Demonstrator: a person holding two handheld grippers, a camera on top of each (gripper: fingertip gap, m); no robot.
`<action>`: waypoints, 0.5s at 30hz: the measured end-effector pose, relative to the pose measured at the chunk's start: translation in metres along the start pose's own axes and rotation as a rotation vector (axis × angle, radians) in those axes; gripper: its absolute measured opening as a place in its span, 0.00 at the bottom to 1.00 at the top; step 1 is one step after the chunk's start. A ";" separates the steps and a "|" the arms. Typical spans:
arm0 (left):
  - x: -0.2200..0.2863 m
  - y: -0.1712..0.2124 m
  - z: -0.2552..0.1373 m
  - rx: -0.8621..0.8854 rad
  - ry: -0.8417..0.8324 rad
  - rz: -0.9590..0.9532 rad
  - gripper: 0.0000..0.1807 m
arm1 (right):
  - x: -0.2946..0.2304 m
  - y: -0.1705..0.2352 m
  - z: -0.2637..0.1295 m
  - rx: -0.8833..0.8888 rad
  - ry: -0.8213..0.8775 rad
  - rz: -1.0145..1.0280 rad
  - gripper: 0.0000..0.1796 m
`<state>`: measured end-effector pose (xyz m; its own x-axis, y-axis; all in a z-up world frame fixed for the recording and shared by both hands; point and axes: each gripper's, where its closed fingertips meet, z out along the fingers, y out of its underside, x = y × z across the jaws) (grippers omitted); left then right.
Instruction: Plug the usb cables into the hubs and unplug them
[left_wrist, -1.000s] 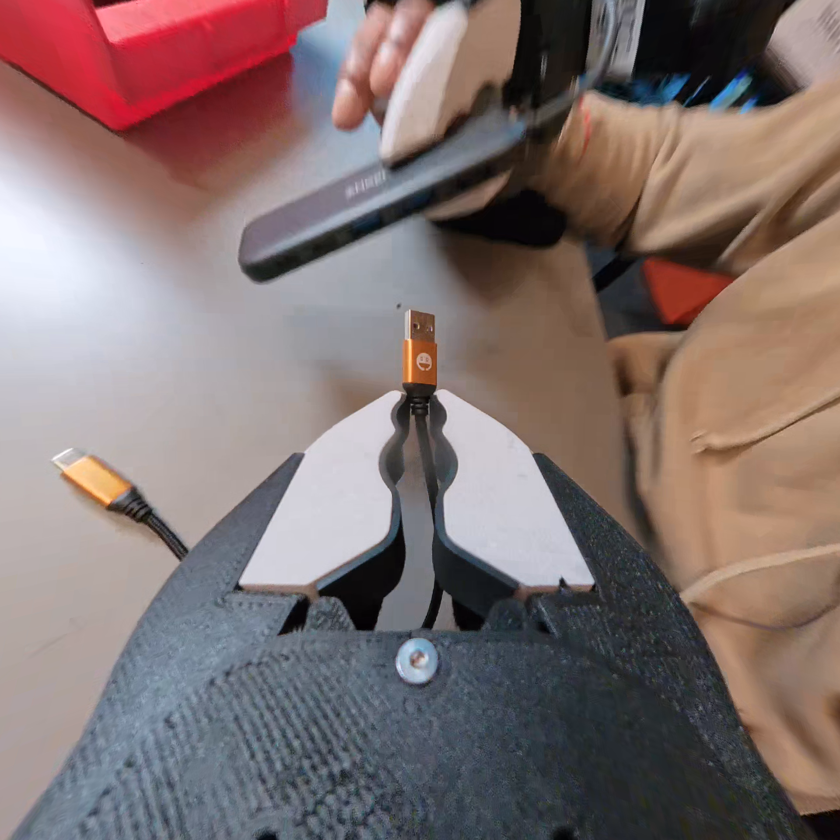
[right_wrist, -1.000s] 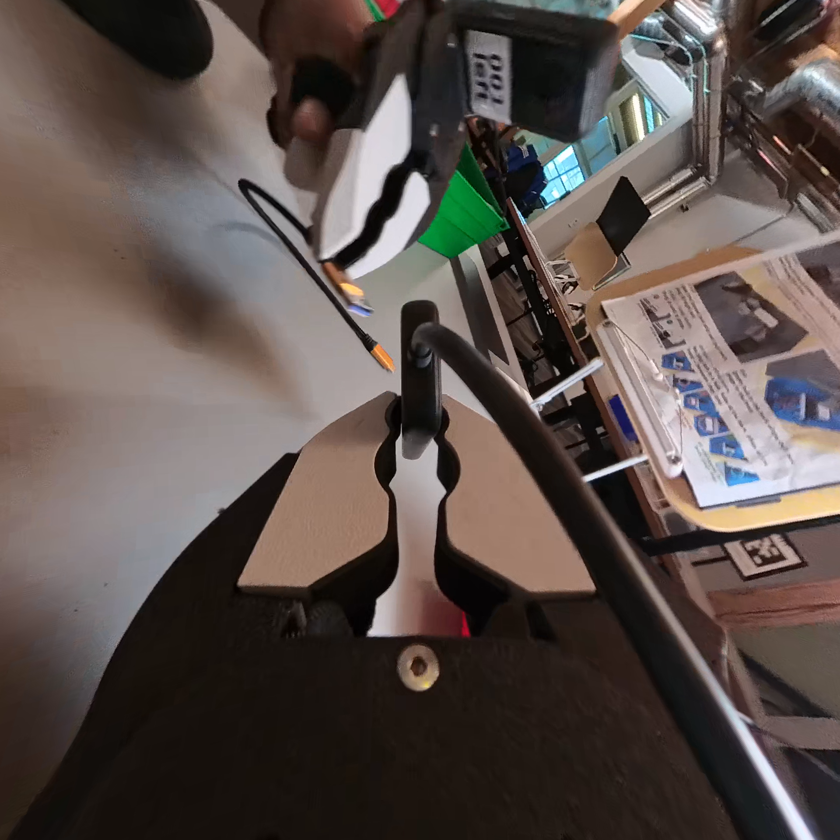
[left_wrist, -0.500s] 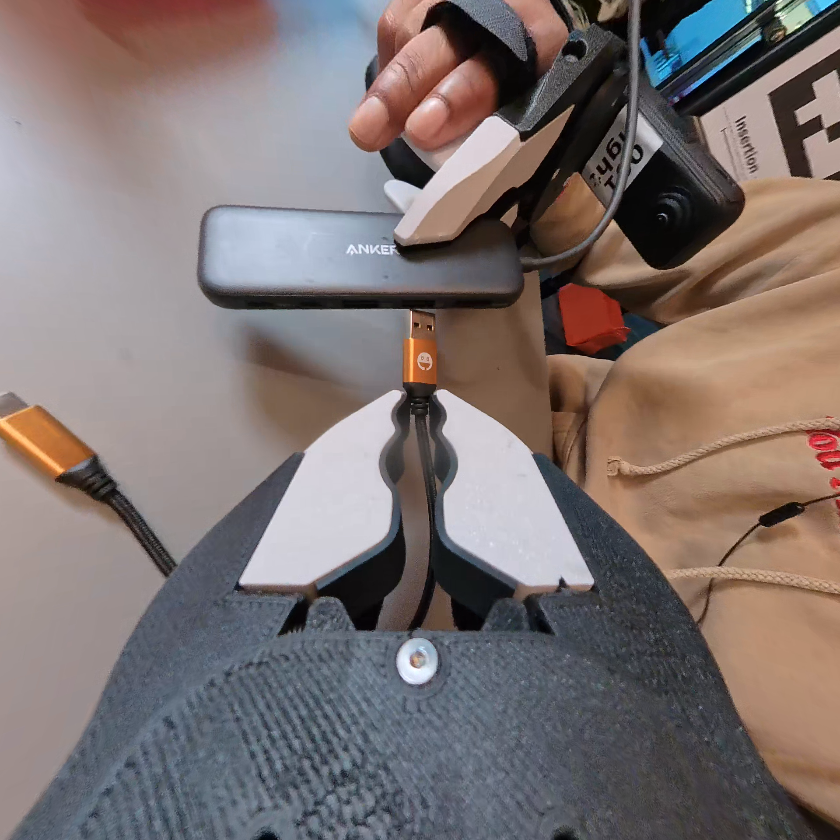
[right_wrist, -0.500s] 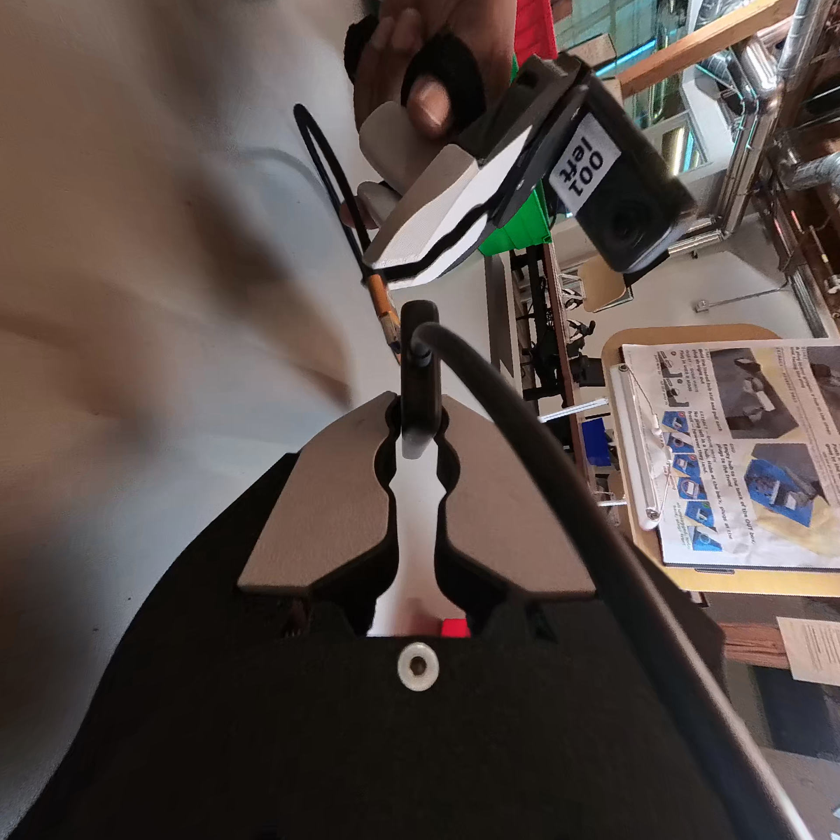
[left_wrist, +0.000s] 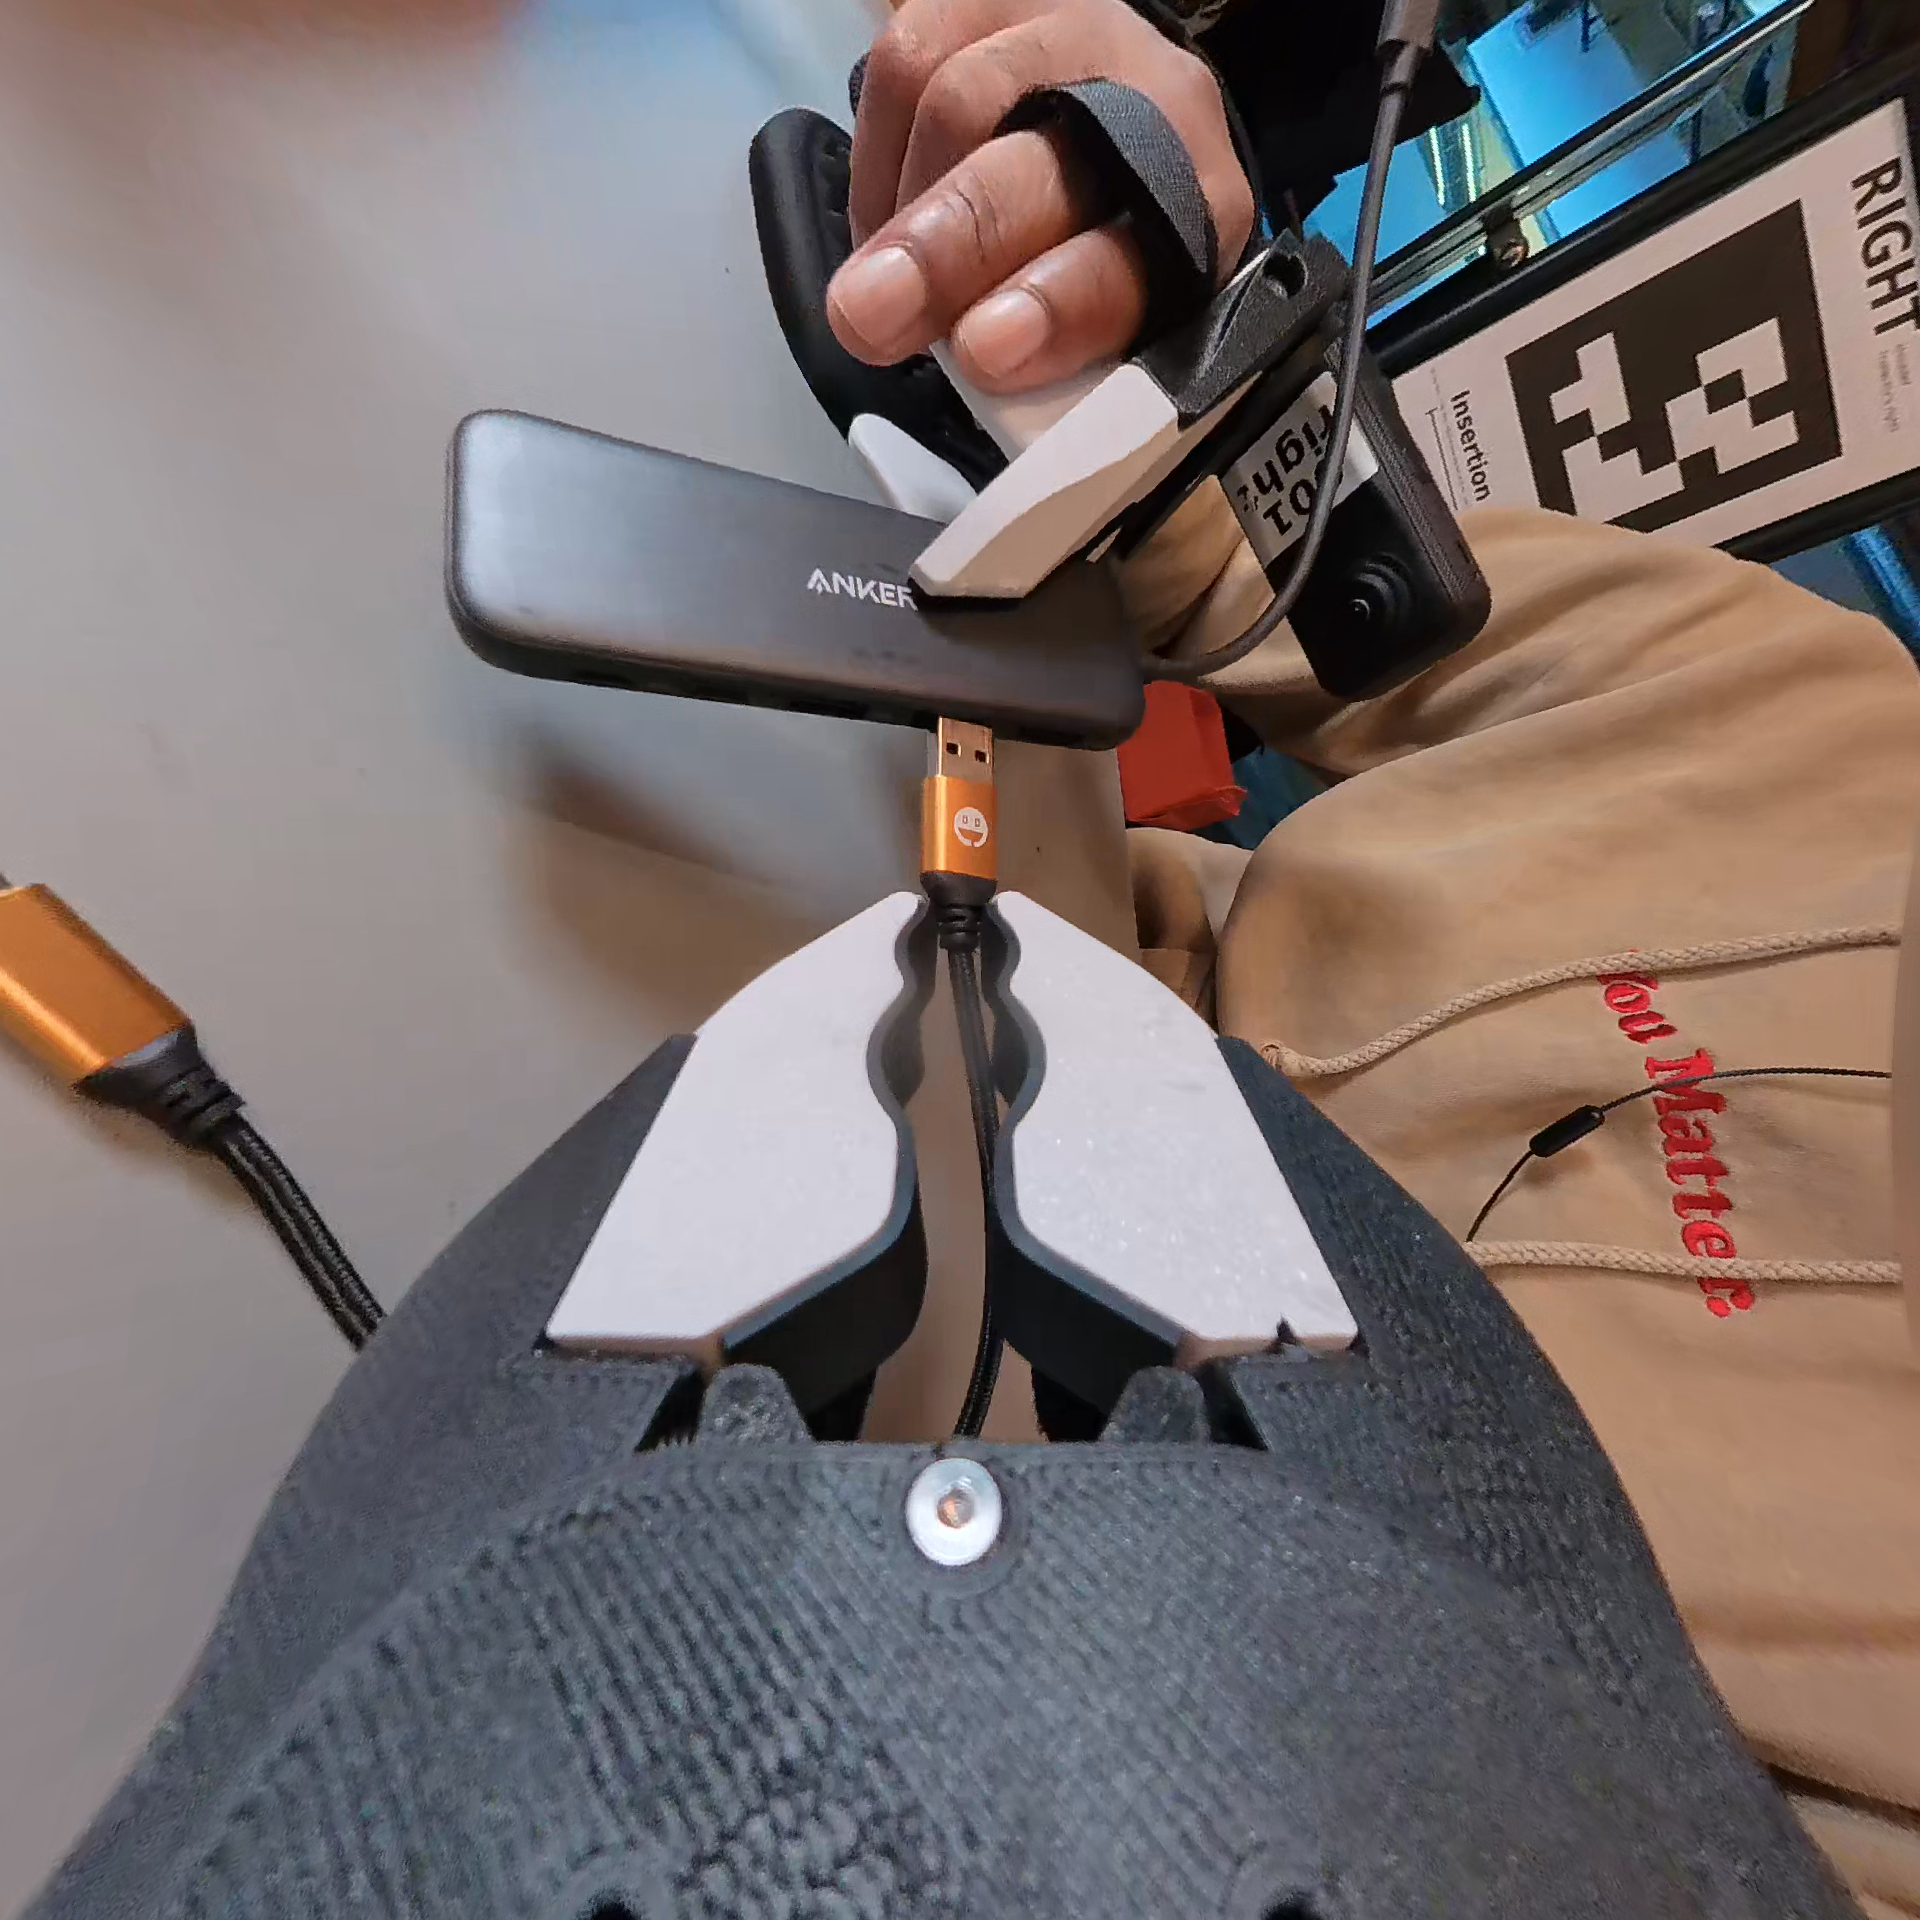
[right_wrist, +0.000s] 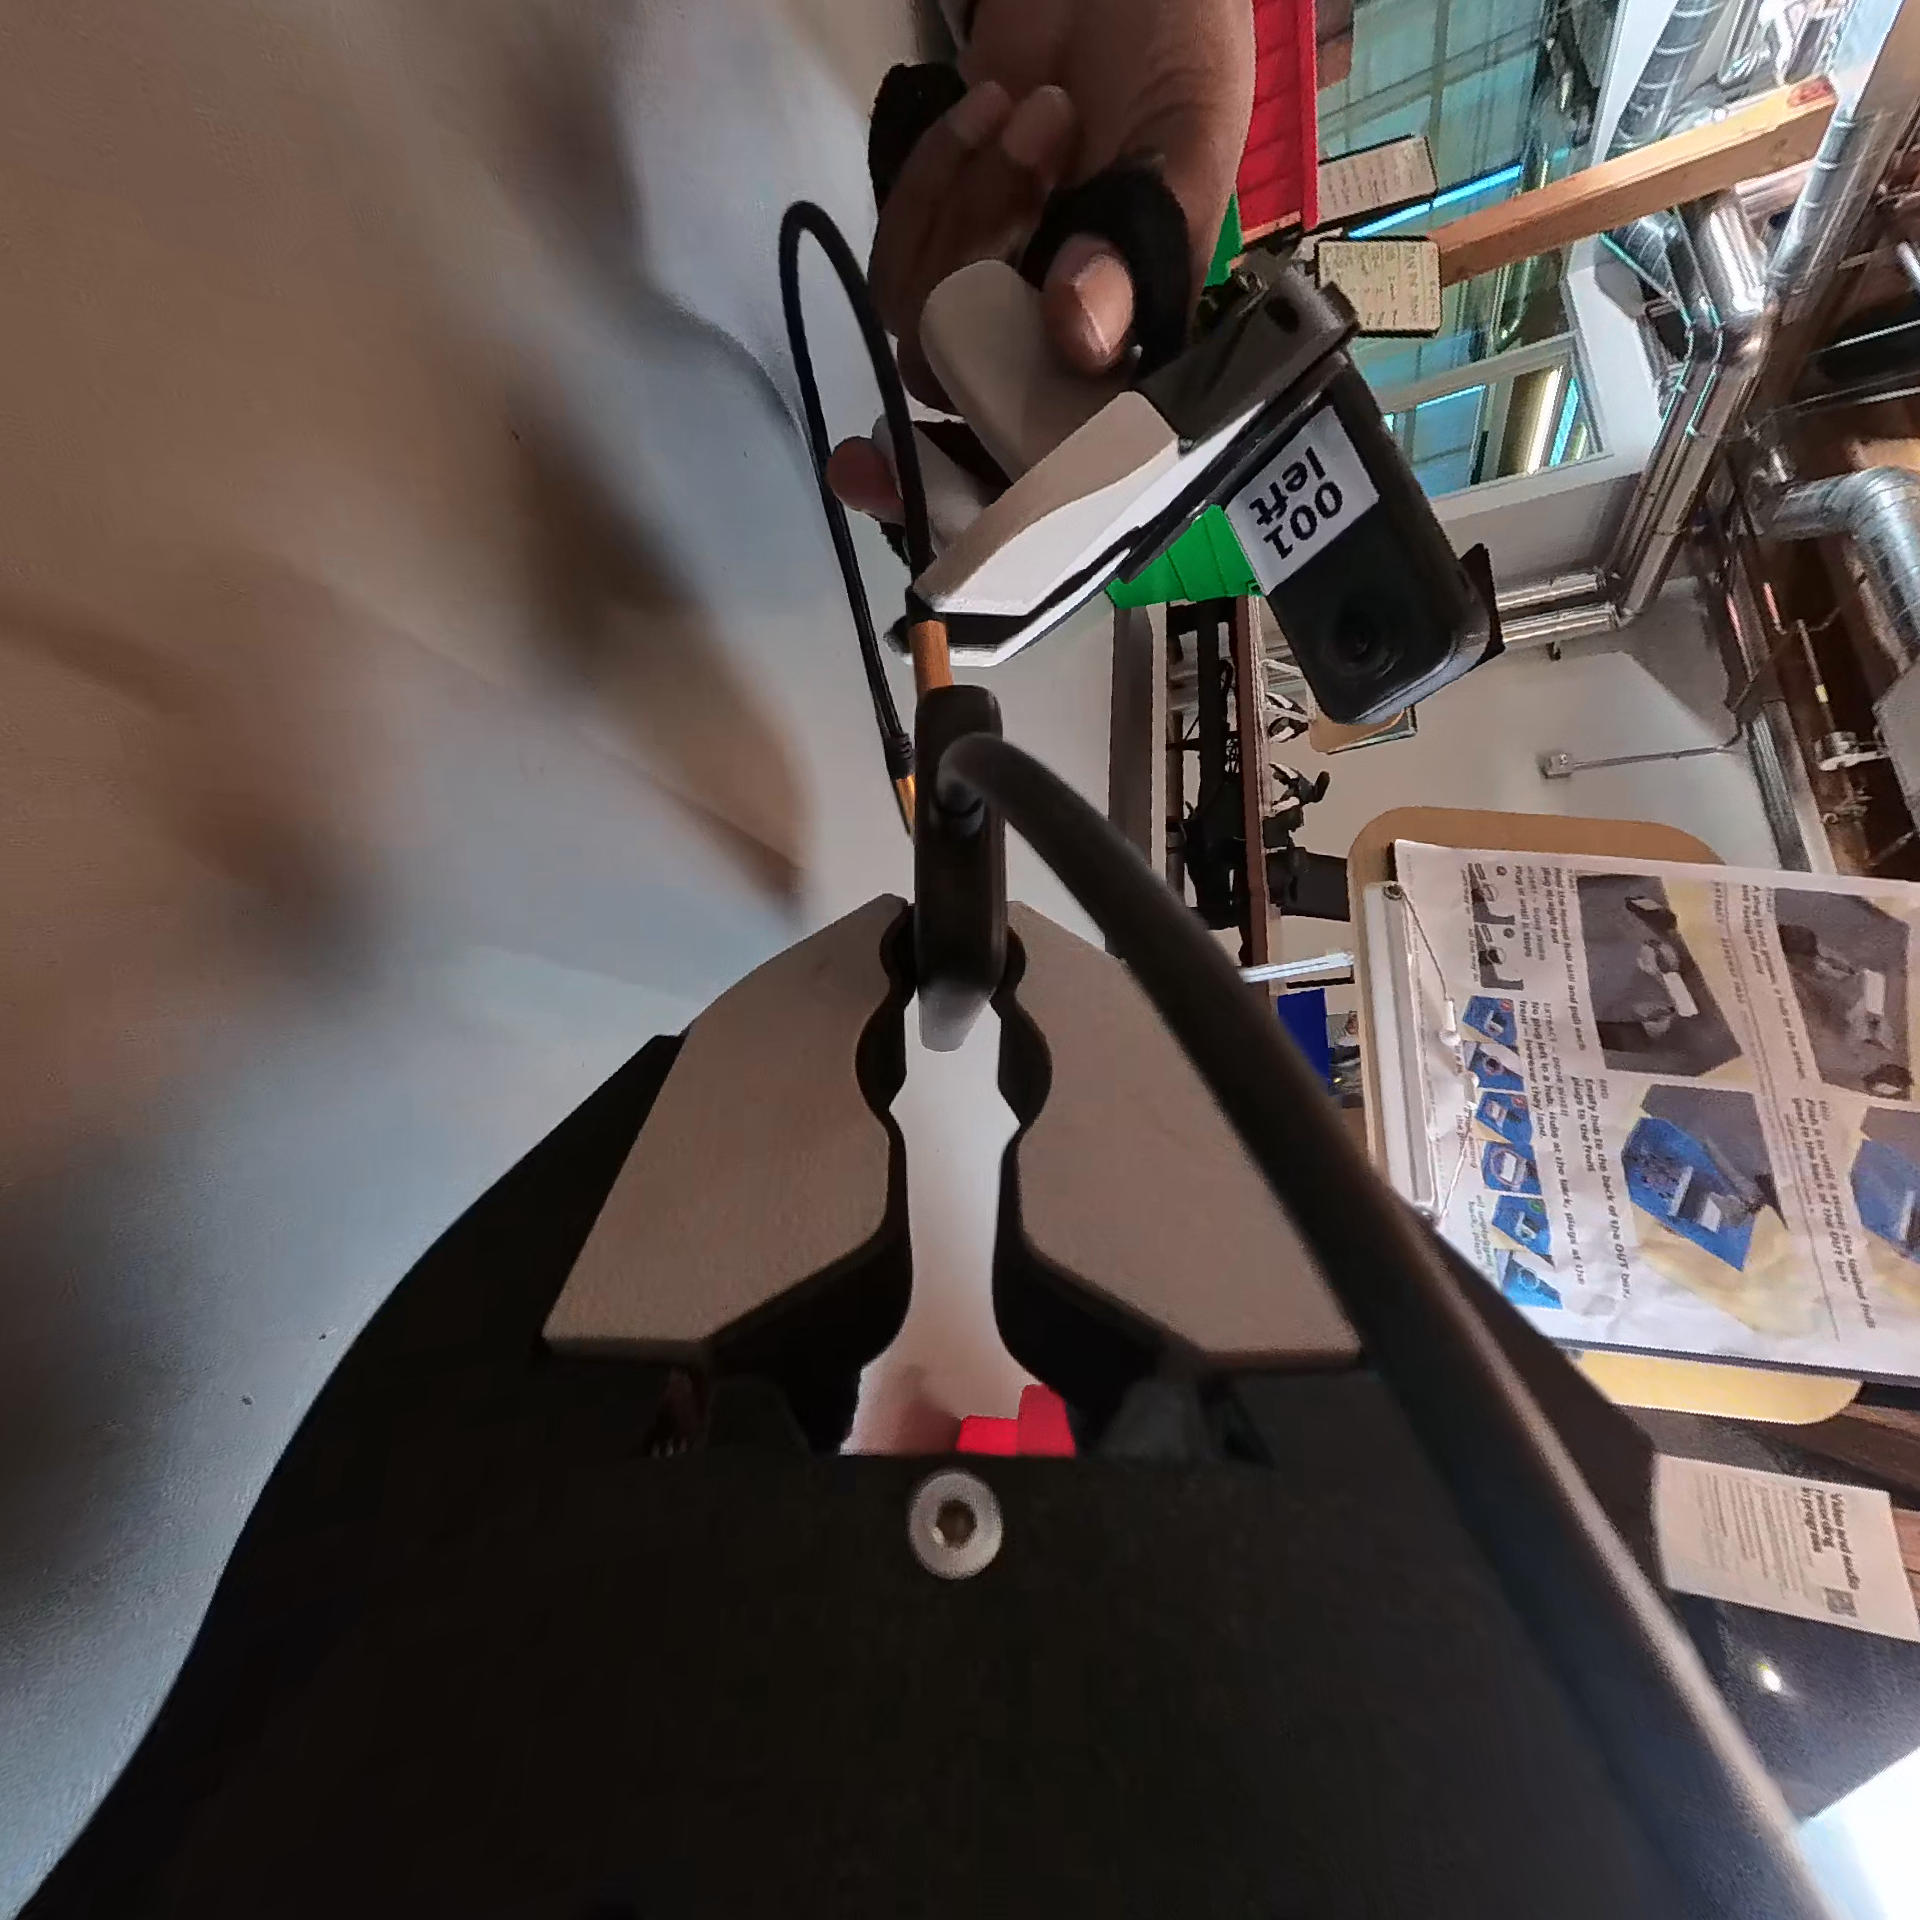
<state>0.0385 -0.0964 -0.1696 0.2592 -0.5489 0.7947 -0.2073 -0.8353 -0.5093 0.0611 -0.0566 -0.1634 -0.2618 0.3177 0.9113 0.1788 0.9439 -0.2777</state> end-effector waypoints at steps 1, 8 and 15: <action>0.000 0.000 0.000 0.002 0.003 -0.003 0.04 | 0.000 -0.001 0.000 0.000 0.000 -0.004 0.07; -0.001 -0.003 -0.003 0.033 0.023 -0.036 0.04 | 0.000 -0.007 0.001 0.001 0.022 -0.038 0.07; 0.003 -0.007 -0.003 0.059 0.049 -0.015 0.04 | -0.002 -0.011 -0.001 0.036 -0.001 -0.004 0.07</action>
<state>0.0375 -0.0925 -0.1627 0.2152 -0.5353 0.8168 -0.1478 -0.8446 -0.5146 0.0611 -0.0678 -0.1616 -0.2632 0.3135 0.9124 0.1432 0.9479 -0.2845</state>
